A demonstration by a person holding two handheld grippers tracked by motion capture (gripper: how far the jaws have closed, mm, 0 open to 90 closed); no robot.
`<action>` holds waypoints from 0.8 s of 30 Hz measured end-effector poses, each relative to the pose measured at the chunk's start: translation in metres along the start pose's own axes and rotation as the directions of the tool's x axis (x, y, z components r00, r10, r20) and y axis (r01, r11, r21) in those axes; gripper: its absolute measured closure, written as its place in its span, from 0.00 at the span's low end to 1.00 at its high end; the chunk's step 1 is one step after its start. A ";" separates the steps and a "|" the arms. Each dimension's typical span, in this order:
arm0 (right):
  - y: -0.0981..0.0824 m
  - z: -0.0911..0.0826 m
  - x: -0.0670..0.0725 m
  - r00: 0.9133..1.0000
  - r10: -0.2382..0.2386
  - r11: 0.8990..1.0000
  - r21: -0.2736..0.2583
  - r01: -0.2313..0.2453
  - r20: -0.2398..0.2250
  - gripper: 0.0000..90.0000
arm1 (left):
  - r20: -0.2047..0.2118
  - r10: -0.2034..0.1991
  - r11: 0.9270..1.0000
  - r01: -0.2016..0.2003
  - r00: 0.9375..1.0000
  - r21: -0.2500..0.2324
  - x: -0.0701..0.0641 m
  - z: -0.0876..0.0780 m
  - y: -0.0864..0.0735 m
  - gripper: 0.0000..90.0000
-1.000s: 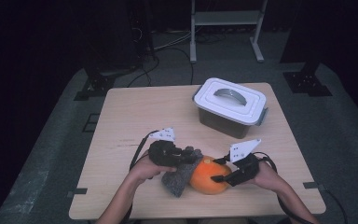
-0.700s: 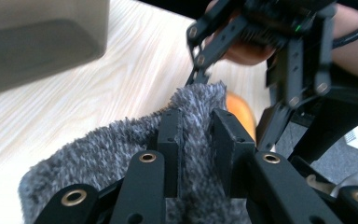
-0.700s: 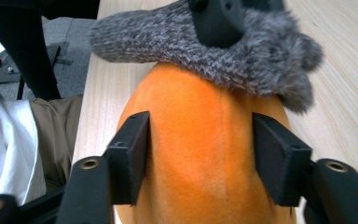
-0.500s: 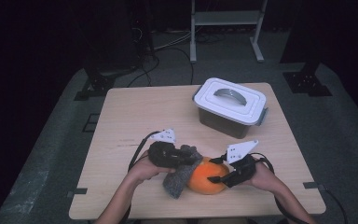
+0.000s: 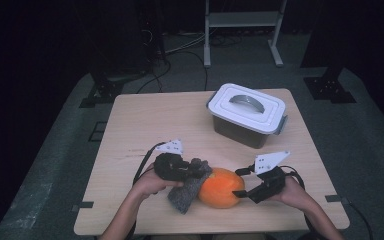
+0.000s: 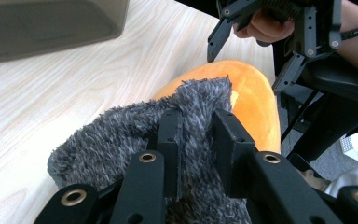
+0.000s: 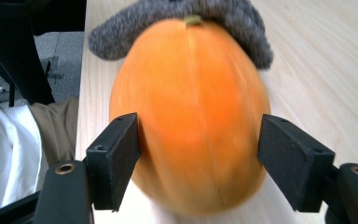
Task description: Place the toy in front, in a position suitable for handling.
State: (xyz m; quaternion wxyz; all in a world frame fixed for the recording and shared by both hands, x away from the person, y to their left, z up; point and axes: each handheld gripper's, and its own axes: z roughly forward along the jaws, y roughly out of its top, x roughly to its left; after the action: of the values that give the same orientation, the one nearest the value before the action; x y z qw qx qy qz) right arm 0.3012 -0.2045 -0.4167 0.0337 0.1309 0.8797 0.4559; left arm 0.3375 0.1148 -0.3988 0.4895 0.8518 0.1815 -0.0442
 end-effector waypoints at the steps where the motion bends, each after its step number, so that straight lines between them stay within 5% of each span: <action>1: -0.002 0.000 0.000 1.000 0.004 1.000 0.004 -0.004 0.000 0.32 | 0.002 -0.001 1.000 0.001 1.000 0.000 0.000 0.000 0.000 0.81; 8: 0.000 0.004 0.005 0.998 -0.055 0.998 0.022 0.055 0.008 0.52 | 0.026 0.022 1.000 -0.022 0.999 0.005 -0.007 0.001 0.008 0.81; 17: 0.016 0.015 0.016 0.985 -0.173 0.985 0.020 0.173 0.009 0.56 | 0.084 0.090 0.996 -0.091 0.992 0.005 -0.026 0.019 0.030 0.82; 24: 0.008 0.015 0.013 0.987 -0.159 0.987 0.021 0.159 0.006 0.60 | 0.051 0.099 0.994 -0.101 0.994 0.041 -0.022 0.022 0.028 0.81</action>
State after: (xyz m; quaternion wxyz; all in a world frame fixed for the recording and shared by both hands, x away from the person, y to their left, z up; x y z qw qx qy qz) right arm 0.2932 -0.1849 -0.4182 0.0720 0.0624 0.8919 0.4421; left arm 0.3294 0.0774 -0.3819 0.4767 0.8689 0.1254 -0.0445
